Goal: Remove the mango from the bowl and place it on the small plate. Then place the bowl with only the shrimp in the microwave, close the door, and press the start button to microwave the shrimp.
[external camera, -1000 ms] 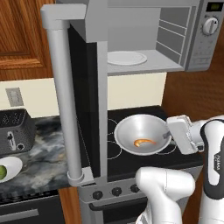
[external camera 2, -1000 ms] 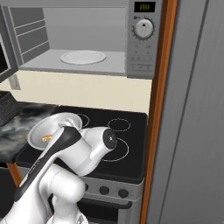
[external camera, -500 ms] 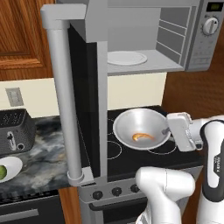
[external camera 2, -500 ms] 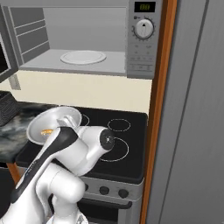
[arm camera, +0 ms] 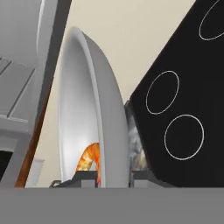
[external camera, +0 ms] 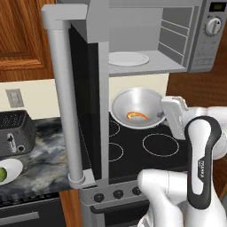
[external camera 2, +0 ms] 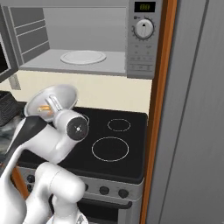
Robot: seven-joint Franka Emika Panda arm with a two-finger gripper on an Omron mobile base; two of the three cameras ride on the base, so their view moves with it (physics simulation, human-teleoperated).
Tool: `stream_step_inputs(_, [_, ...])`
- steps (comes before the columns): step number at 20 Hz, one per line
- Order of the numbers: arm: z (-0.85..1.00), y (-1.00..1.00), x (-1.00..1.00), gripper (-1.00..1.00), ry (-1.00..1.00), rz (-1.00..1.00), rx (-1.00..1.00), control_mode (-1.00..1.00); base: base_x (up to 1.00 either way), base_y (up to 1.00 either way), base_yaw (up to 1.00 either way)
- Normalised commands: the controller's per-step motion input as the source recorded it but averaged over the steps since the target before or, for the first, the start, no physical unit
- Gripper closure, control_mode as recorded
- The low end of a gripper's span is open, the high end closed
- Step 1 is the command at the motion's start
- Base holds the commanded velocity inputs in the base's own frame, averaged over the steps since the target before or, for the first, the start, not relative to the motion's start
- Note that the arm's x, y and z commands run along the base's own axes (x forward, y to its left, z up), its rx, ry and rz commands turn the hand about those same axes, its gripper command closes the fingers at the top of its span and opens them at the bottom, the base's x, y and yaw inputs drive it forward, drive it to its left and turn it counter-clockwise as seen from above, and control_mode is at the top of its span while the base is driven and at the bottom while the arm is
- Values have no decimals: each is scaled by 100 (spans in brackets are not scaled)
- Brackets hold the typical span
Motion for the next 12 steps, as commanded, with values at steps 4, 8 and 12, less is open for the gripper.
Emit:
stream_step_inputs(4, [85, -27, 0, 100, -1, -16, 5, -100, 0, 0, 0])
stream_step_inputs(8, [88, -43, 0, 100, -2, -14, 11, -100, 0, 0, 0])
stream_step_inputs(12, [76, -21, 0, 100, -9, -11, 16, -100, 0, 0, 0])
